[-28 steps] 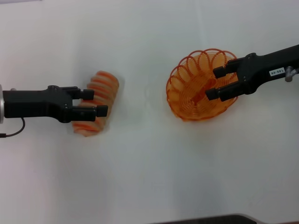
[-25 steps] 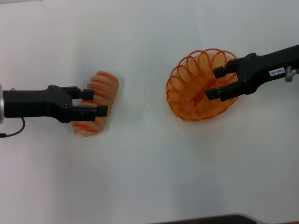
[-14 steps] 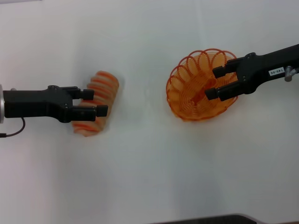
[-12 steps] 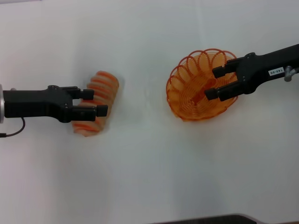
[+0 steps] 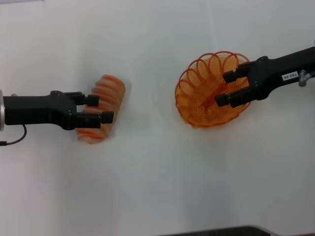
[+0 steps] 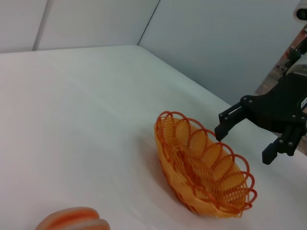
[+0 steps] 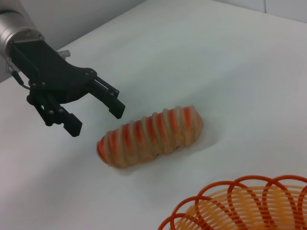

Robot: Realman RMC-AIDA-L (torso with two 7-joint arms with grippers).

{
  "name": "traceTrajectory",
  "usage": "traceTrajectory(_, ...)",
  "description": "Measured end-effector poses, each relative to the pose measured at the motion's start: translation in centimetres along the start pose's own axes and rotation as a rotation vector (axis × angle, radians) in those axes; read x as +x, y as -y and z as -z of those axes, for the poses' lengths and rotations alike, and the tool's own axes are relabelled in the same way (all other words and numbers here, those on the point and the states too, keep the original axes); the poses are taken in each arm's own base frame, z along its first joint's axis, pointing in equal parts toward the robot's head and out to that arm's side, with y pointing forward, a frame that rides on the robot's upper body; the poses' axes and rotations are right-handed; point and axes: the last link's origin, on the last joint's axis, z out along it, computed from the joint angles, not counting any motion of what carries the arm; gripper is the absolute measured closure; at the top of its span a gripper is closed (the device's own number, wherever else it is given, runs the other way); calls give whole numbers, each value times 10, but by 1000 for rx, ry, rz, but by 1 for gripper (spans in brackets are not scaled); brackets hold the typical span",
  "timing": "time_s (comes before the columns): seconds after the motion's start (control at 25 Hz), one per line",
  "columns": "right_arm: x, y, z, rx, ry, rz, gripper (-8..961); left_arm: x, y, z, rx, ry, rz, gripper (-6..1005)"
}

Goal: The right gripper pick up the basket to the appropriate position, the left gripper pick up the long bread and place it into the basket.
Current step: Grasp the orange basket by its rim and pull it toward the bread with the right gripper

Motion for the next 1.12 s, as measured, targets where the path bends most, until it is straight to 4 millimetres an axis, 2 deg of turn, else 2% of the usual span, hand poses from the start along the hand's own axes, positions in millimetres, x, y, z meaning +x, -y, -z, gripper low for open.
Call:
traceTrajectory(0.28, -2, -1, 0, -10, 10, -12, 57, -1, 0, 0, 2, 0, 2, 181)
traceTrajectory(0.44, -29, -4, 15, -59, 135, -78, 57, -1, 1, 0, 9, -1, 3, 181)
traceTrajectory(0.6, -55, 5, 36, -45, 202, -129, 57, -1, 2, 0, 12, 2, 3, 182)
traceTrajectory(0.88, -69, 36, 47, 210, -46, -161, 57, -2, 3, -1, 21, 5, 5, 183)
traceTrajectory(1.12, -68, 51, 35, 378, -277, -141, 57, -2, 4, -3, 27, 6, 3, 184)
